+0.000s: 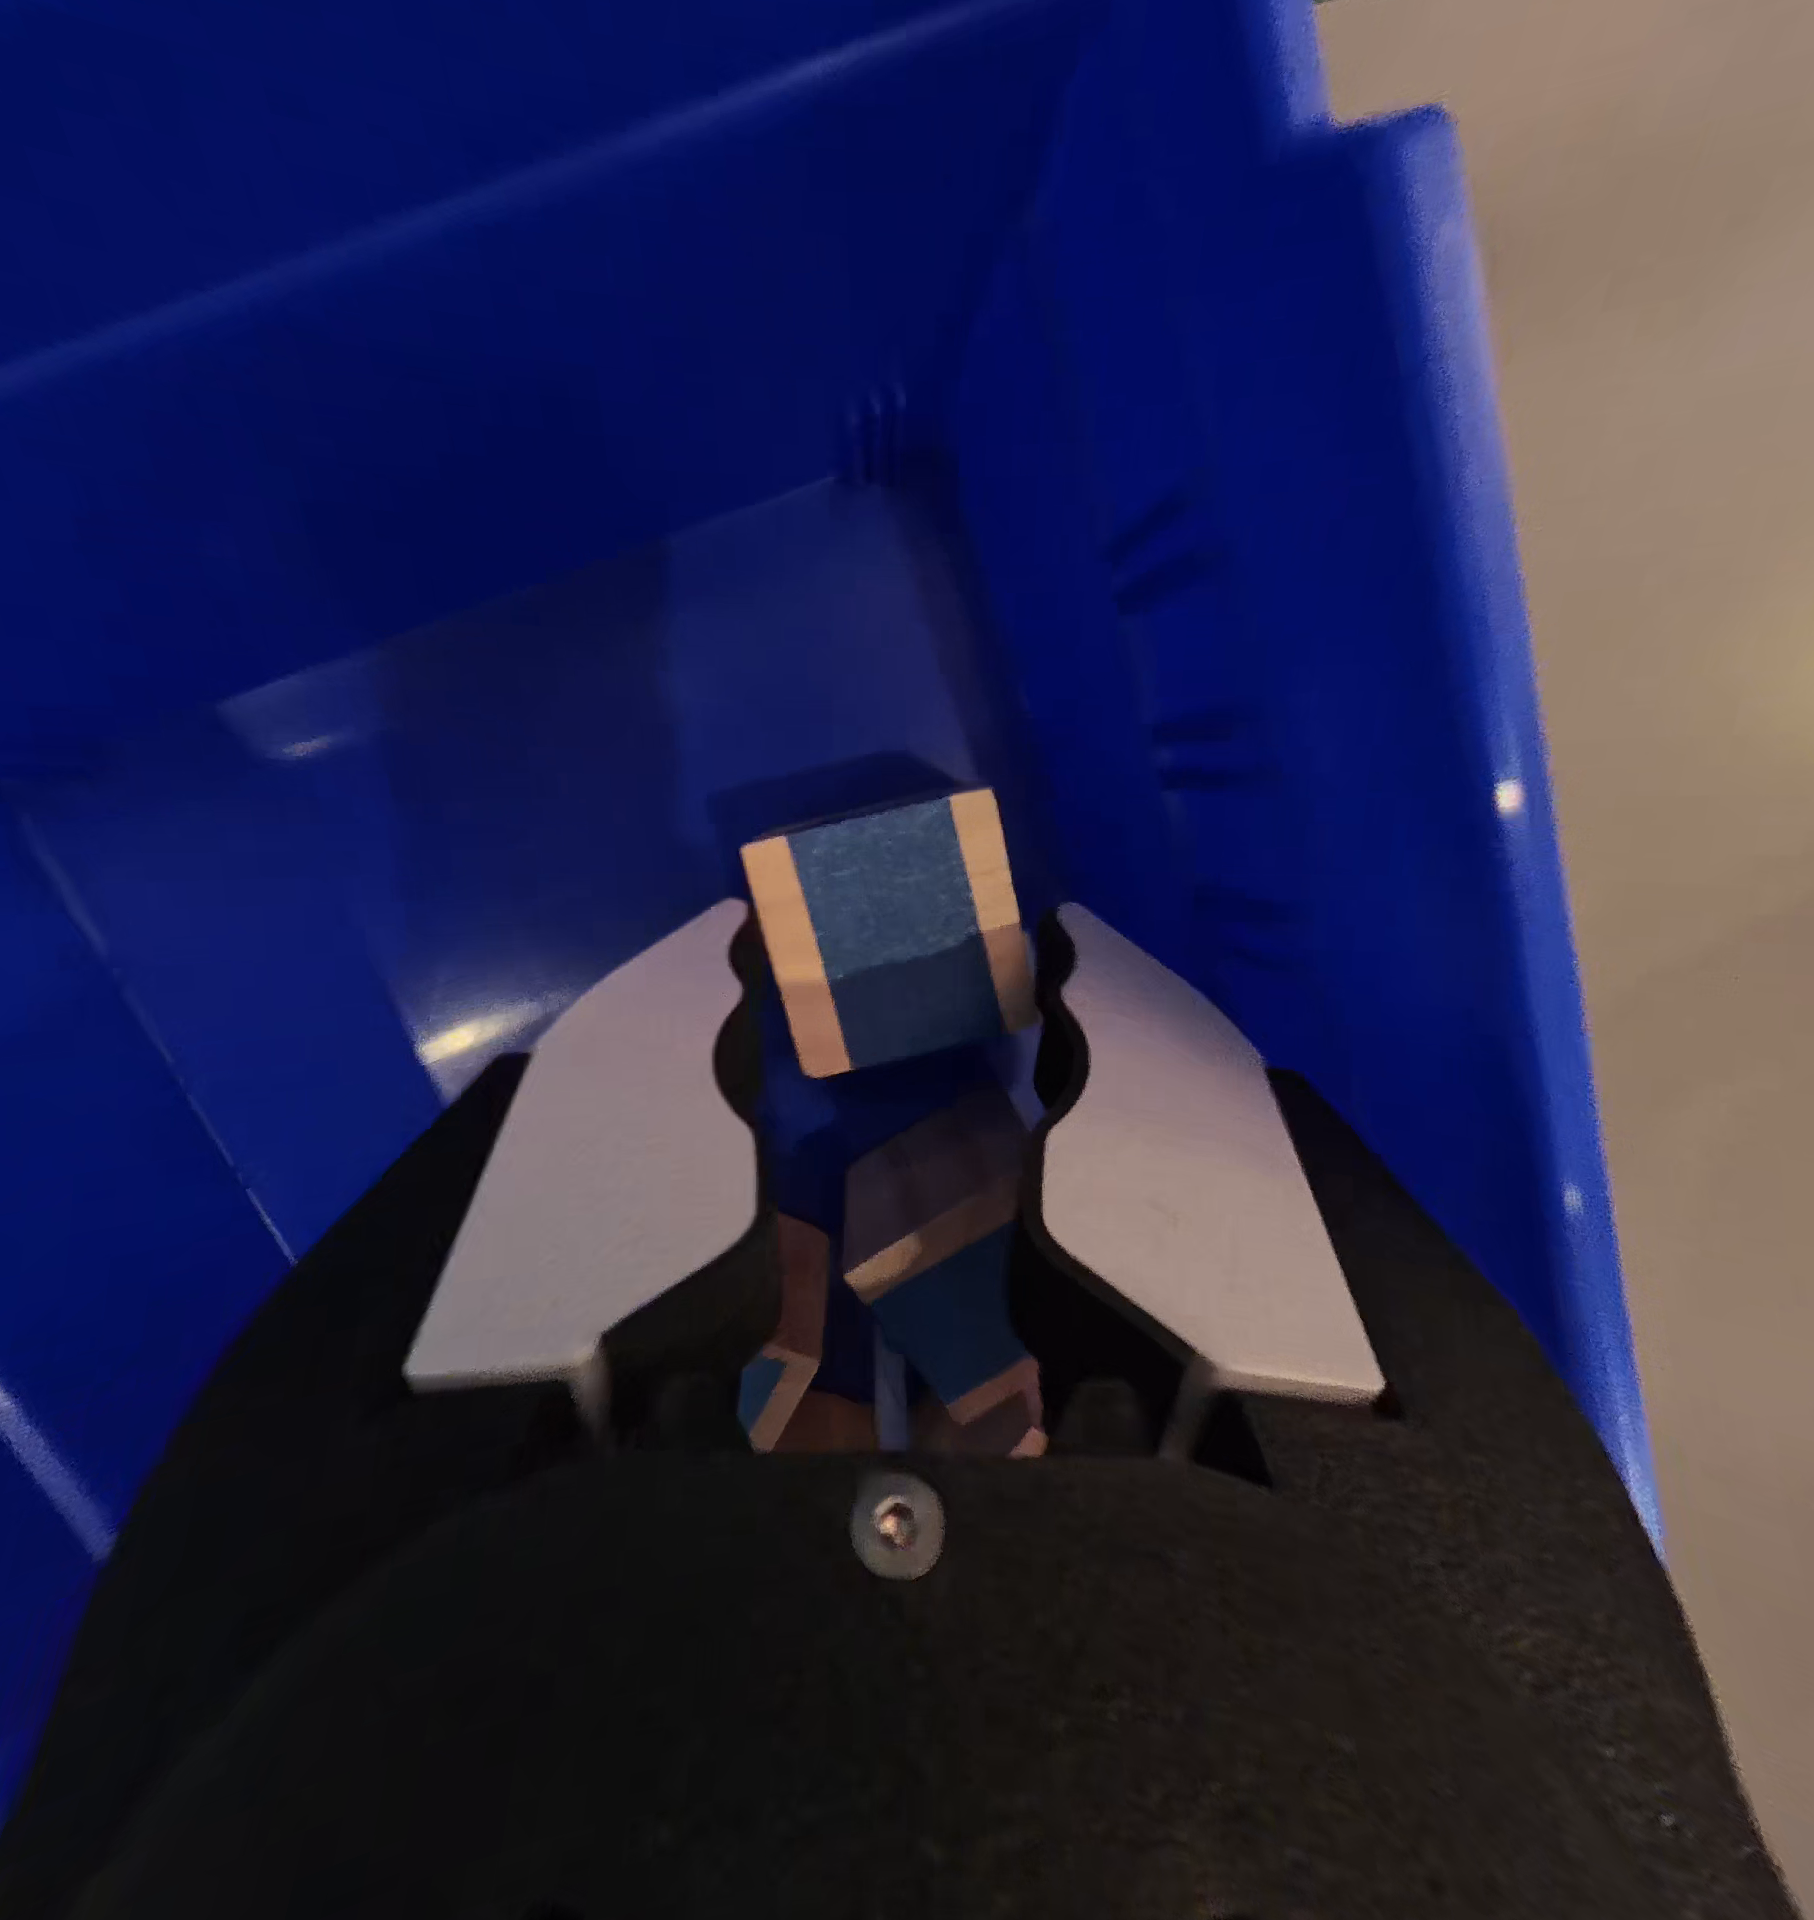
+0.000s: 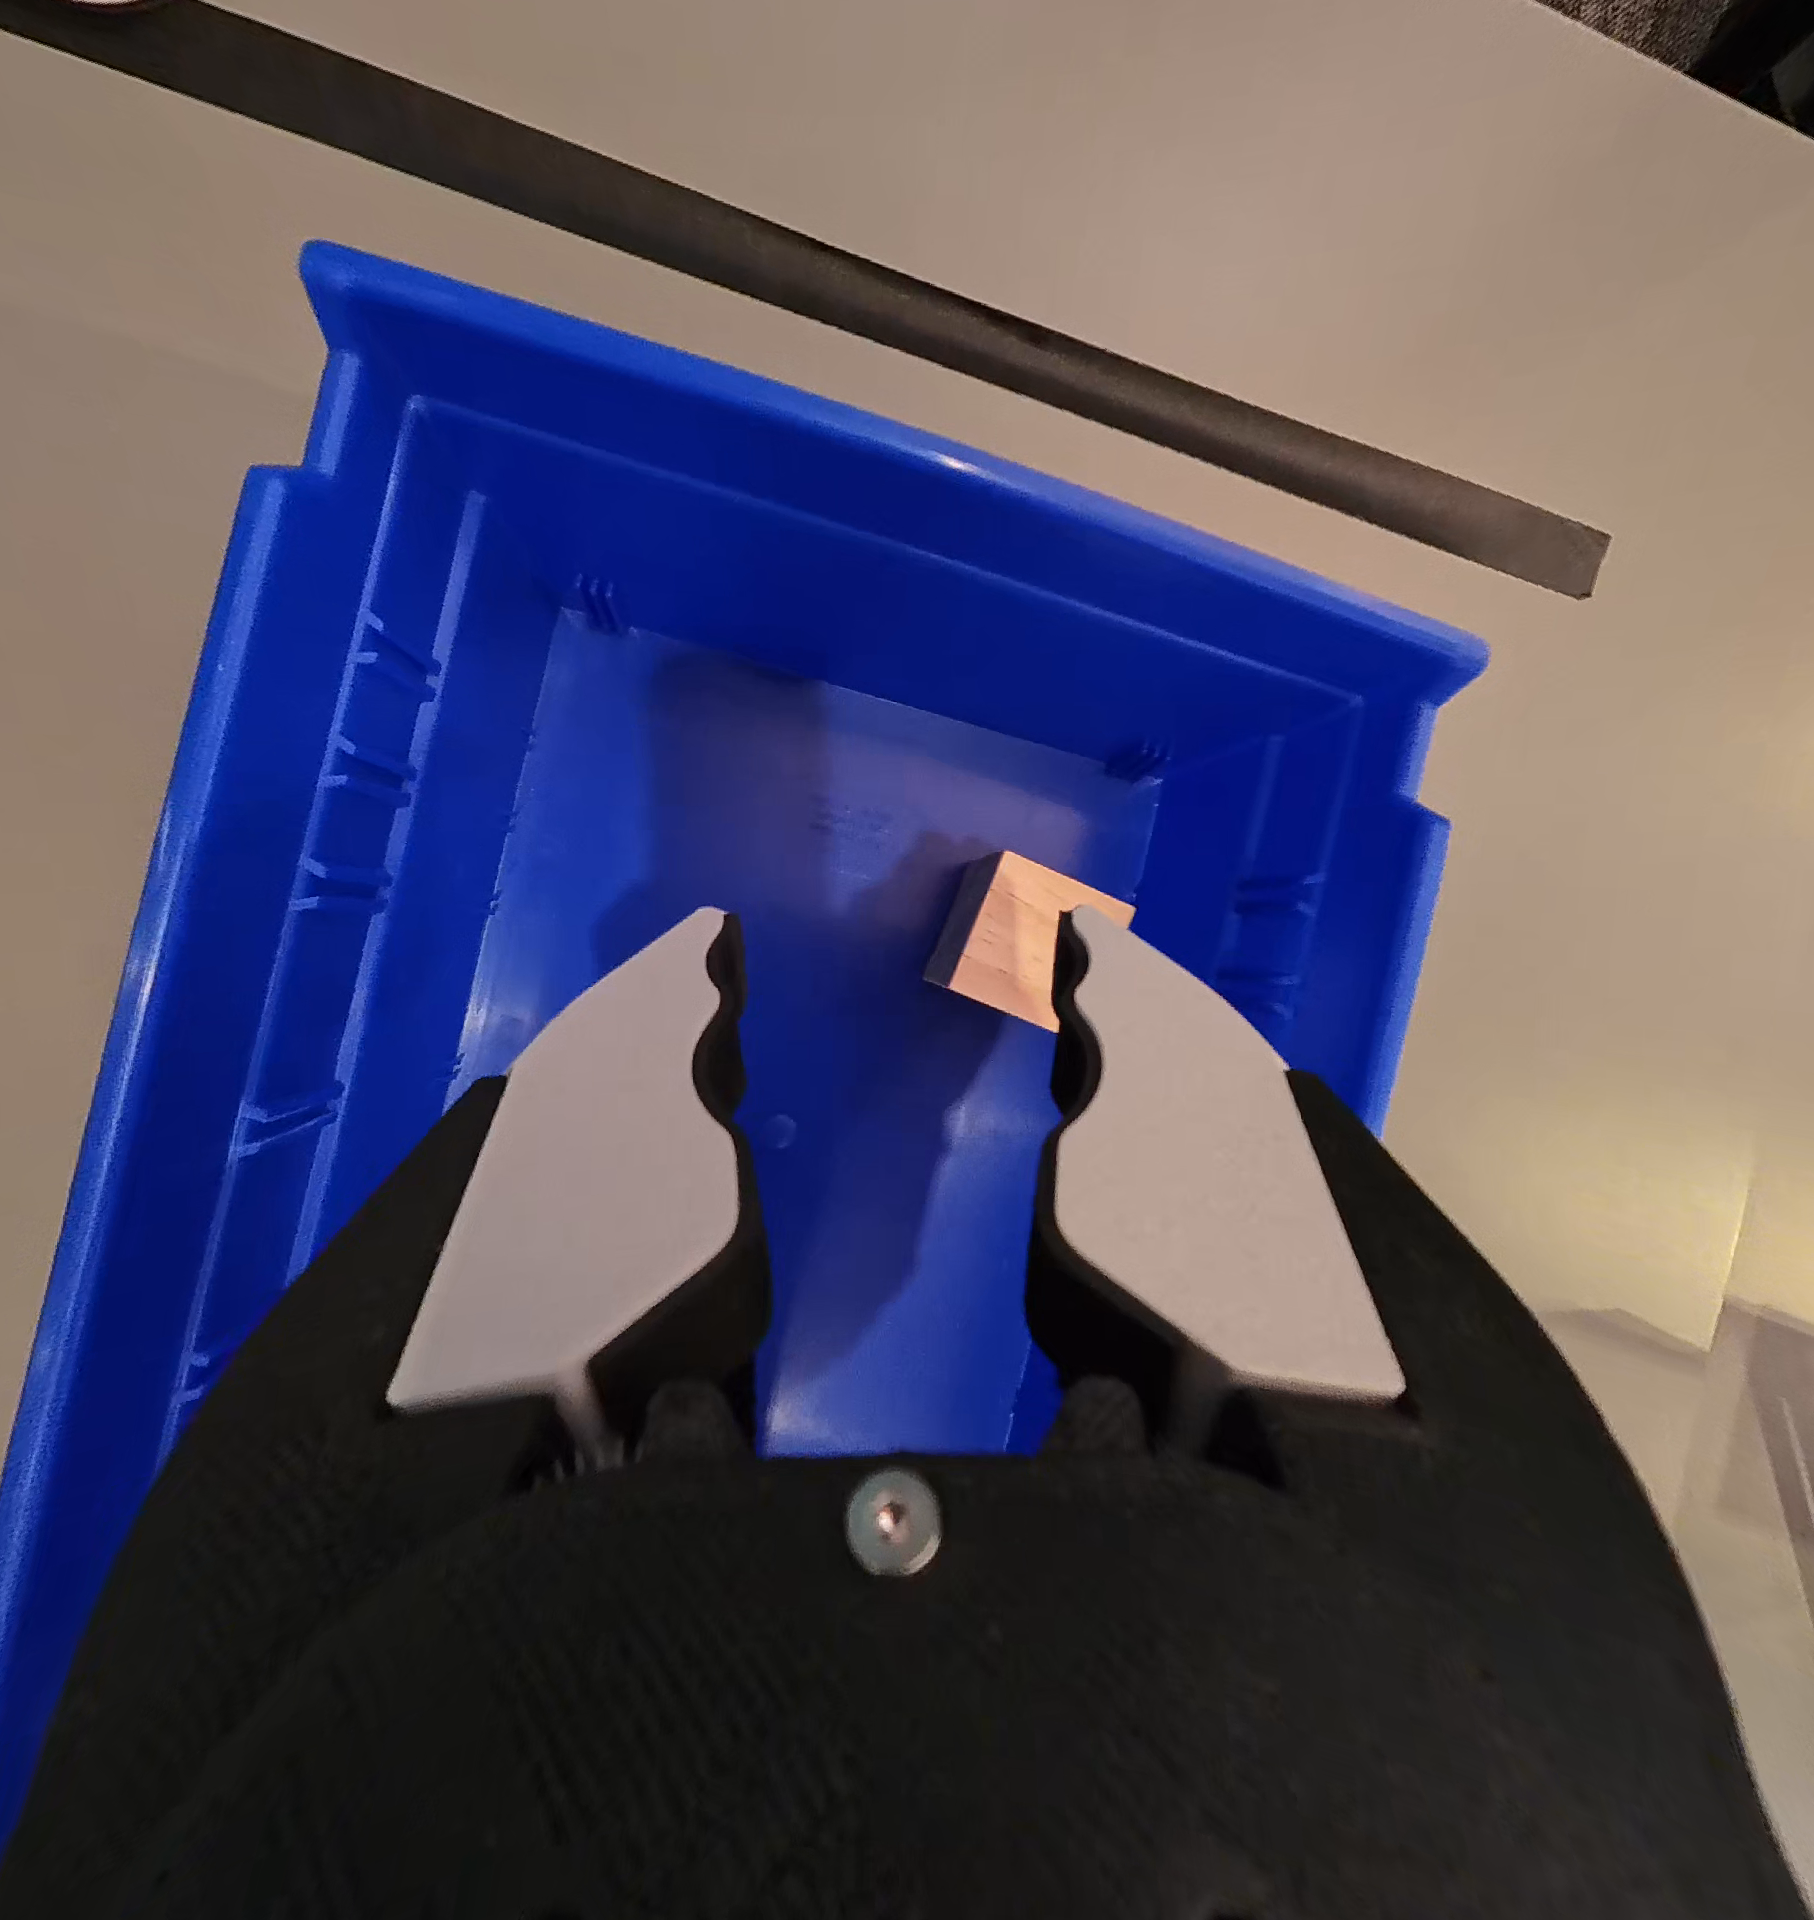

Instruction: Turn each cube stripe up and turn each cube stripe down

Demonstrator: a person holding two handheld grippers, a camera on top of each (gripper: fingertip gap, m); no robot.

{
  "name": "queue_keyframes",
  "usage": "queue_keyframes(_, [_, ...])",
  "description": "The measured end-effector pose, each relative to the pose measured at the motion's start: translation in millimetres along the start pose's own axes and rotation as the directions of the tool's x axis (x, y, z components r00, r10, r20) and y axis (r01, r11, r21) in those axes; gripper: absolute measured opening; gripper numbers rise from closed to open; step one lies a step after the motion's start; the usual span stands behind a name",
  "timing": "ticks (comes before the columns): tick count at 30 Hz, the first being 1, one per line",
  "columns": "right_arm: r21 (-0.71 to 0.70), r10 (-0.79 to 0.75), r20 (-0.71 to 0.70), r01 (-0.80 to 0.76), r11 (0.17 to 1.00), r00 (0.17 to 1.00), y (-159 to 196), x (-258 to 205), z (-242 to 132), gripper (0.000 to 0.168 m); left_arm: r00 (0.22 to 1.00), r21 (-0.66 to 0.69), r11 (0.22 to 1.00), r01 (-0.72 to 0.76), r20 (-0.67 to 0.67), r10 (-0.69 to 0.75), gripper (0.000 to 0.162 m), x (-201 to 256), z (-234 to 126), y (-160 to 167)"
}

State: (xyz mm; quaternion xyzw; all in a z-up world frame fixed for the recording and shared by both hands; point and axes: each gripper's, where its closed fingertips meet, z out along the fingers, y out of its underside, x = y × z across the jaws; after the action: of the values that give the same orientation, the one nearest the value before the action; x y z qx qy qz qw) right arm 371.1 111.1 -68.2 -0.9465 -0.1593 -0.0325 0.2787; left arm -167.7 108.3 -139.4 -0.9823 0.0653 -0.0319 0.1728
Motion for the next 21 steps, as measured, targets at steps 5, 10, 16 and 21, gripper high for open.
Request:
queue_keyframes(5, [-0.011,-0.024,-0.011,0.024,1.000,1.000,1.2,-1.6,0.8,0.059,1.000,0.006,1.000,-0.007,-0.002,0.007,0.049,-6.2,-4.0,0.1])
queue_keyframes(10, [0.070,-0.045,-0.087,0.051,0.996,0.995,-13.6,3.5,-15.5,0.058,0.997,0.131,0.991,0.036,-0.075,-0.026,0.048,-16.0,-47.2,-9.9])
queue_keyframes(16, [0.423,-0.162,-0.234,0.250,0.871,0.959,-74.5,-34.6,-88.9,0.058,0.831,0.441,0.891,0.112,-0.533,0.160,0.048,49.2,-165.5,-26.9])
queue_keyframes(21, [0.806,-0.481,-0.119,0.367,0.464,0.869,-101.3,-189.1,-161.6,0.065,0.529,0.521,0.852,0.049,-0.738,0.420,0.048,138.1,-227.0,-7.8])
